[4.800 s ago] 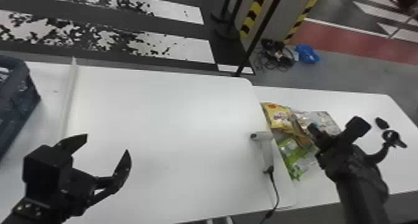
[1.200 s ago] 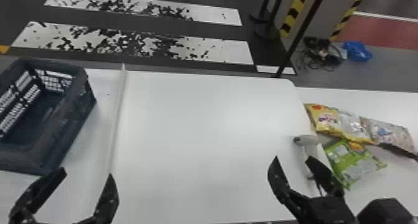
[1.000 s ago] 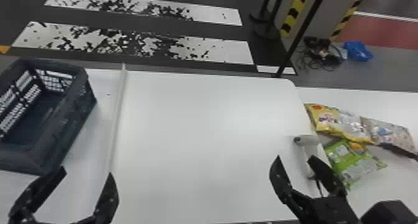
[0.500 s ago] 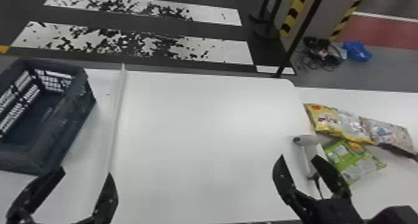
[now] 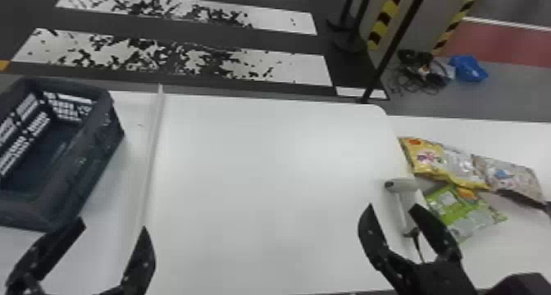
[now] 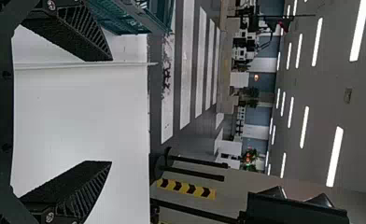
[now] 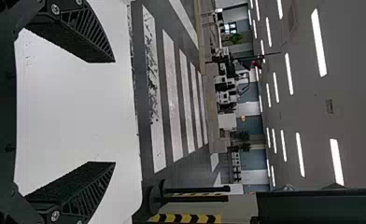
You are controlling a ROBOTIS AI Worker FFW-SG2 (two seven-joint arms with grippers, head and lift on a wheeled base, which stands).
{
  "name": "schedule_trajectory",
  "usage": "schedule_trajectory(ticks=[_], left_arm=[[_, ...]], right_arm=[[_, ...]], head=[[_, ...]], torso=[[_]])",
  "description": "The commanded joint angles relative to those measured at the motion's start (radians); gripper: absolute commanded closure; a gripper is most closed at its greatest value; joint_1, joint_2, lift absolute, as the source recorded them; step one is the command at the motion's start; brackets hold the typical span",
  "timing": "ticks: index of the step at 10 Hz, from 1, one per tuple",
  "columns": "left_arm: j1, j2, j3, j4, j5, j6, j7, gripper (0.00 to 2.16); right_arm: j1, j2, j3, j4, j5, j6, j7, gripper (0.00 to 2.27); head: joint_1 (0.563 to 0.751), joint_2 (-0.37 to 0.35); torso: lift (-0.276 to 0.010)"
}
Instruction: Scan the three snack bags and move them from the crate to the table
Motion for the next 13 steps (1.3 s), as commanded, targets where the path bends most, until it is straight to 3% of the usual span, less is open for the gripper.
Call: schedule_trajectory(ticks=[1,13], left_arm=[[0.000,0.000,0.000,-0.001,0.000,0.000,0.000,0.09],[0.001,0.006,-0.003,0.002,0.000,-0.034,-0.011,0.09]], right_arm=[[0.002,0.000,0.003,0.002,0.000,-0.007,0.000,0.11],[0.021,-0.008,0.008,0.000,0.011,-0.072,0.002,0.10]], head=[[0.695,-0.189],[0.695,-0.191]], torso=[[-0.062],[-0.062]])
